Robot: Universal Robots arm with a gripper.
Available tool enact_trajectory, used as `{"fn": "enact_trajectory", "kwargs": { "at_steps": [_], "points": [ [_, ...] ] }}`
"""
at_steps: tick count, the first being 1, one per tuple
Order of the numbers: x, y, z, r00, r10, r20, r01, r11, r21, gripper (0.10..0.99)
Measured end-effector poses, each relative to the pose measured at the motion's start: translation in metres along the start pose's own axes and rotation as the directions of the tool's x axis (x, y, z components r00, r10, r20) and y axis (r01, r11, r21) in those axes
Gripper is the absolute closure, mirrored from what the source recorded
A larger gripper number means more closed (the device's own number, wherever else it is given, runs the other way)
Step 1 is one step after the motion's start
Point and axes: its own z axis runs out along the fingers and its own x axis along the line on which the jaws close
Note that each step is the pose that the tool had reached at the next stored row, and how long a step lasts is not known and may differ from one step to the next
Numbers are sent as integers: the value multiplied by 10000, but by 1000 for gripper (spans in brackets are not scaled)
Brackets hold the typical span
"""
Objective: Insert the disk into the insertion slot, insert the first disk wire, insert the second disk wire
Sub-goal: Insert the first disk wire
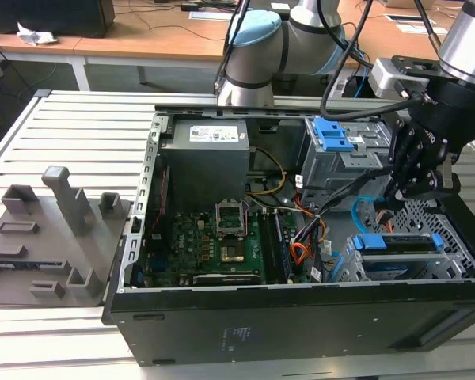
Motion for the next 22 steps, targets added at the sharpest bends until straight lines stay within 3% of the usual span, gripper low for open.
{"fn": "enact_trajectory", "kwargs": {
  "at_steps": [3, 7, 10, 18, 22],
  "points": [
    [0, 0, 0, 10000, 0, -6, 0, 10000, 1, 898],
    [-10, -61, -2, 10000, 0, -5, 0, 10000, 1, 898],
    [23, -67, -1, 10000, 0, -7, 0, 10000, 1, 898],
    [231, -97, 7, 10000, 0, -7, 0, 10000, 1, 898],
    [276, -103, 9, 10000, 0, -7, 0, 10000, 1, 898]
  ]
}}
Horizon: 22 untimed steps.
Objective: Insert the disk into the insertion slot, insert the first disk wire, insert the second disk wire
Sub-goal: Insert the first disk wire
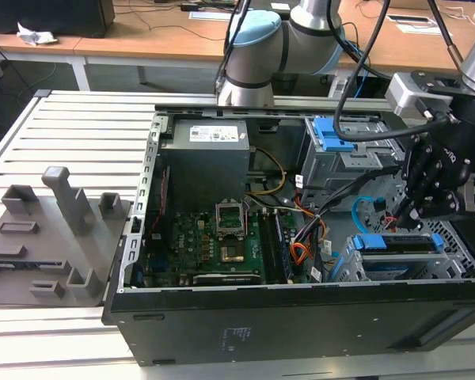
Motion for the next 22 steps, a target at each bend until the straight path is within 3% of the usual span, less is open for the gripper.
{"fn": "enact_trajectory", "kwargs": {
  "at_steps": [7, 14, 22],
  "points": [
    [20, -8, 63, 9999, -173, -5, 173, 9999, 7, 898],
    [113, -92, 70, 9998, -217, -4, 217, 9998, 9, 898],
    [112, -125, 86, 9997, -220, 82, 220, 9998, -3, 898]
  ]
}}
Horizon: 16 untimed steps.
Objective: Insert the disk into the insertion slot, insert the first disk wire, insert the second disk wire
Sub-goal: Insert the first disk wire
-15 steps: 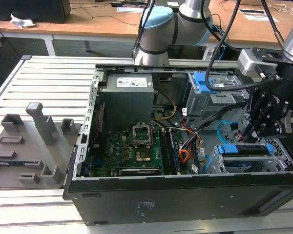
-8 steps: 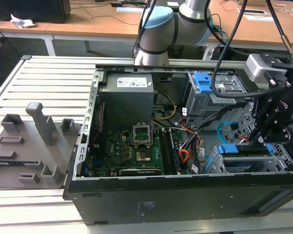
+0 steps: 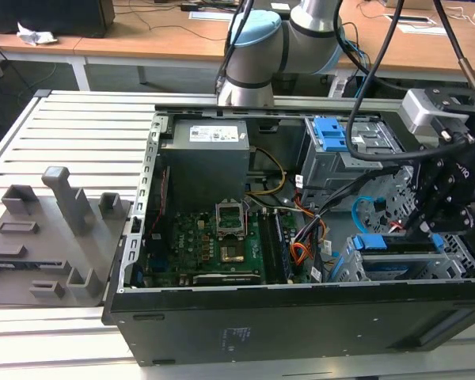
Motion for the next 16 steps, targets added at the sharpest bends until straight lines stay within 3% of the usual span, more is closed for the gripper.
{"fn": "enact_trajectory", "kwargs": {
  "at_steps": [16],
  "points": [
    [52, -26, 38, 10000, 0, 30, 0, 10000, -4, 898]
  ]
}}
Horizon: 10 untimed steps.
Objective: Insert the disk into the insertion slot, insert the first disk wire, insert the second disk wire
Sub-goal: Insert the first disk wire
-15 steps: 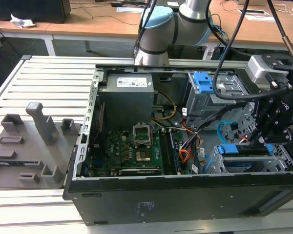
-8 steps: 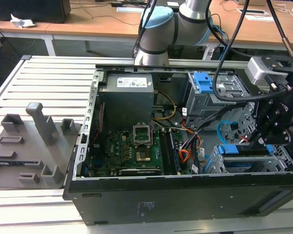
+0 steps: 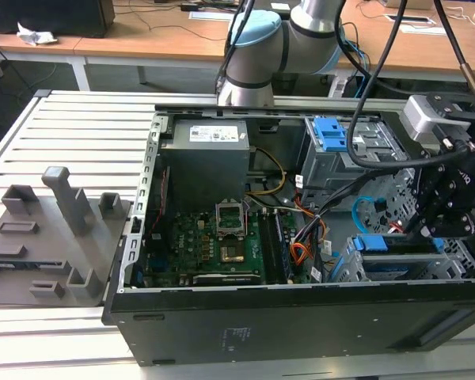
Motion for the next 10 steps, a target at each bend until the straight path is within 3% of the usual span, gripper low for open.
{"fn": "enact_trajectory", "kwargs": {
  "at_steps": [10],
  "points": [
    [2, -30, 10, 10000, -4, 3, 4, 10000, 8, 898]
  ]
}}
